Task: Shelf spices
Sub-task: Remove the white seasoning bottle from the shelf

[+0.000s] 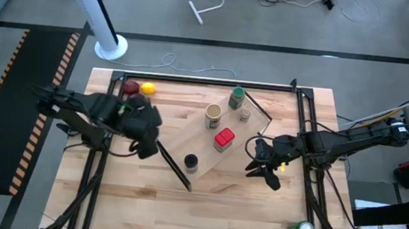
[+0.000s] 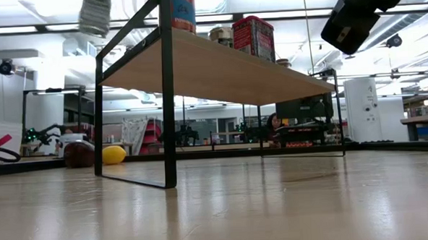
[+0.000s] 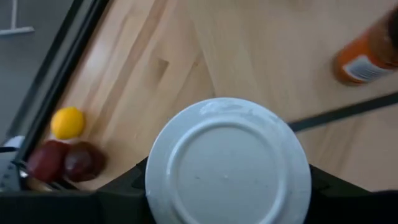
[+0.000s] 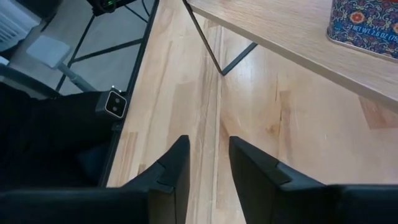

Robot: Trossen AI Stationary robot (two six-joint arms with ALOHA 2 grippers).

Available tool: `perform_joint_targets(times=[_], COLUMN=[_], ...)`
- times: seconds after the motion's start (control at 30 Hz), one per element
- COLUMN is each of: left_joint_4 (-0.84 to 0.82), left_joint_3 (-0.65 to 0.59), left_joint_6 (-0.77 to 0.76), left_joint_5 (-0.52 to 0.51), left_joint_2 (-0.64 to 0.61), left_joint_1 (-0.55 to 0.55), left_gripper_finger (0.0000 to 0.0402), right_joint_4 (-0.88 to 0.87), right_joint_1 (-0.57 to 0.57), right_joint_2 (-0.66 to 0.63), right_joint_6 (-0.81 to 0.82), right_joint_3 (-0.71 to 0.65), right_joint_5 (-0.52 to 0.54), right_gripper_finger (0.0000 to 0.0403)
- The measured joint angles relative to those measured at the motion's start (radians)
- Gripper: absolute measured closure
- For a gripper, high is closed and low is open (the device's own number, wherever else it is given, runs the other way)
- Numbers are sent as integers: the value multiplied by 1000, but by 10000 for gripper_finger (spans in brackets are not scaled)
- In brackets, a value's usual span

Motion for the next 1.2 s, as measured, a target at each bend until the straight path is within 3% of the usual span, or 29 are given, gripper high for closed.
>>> perform_joint_targets(times=[0.17, 0.37, 0.63, 0.83, 1.03, 1.2], left_joint_4=[0, 25, 373, 596, 756, 774], left_joint_3=[-103, -330, -711, -959, -1079, -1123], left_joint_6=[-103, -222, -273, -330, -322, -290], left_joint_5=[-15, -24, 67, 172, 181, 123], left_joint_2=[-70, -203, -429, -493, -495, -492], left_joint_1=[-73, -150, -200, -205, -205, -205], left_gripper_finger=[215, 215, 215, 215, 214, 214], right_joint_4=[-6, -16, -60, -59, -58, -58], right_joint_1=[0, 11, 18, 18, 18, 18], right_joint_2=[0, 0, 0, 1, 1, 0], right_joint_6=[0, 8, 11, 9, 8, 8], right_joint_3=[0, 0, 0, 0, 0, 0], right_joint_5=[0, -1, -4, -4, -4, -4], right_gripper_finger=[322, 332, 345, 352, 353, 343])
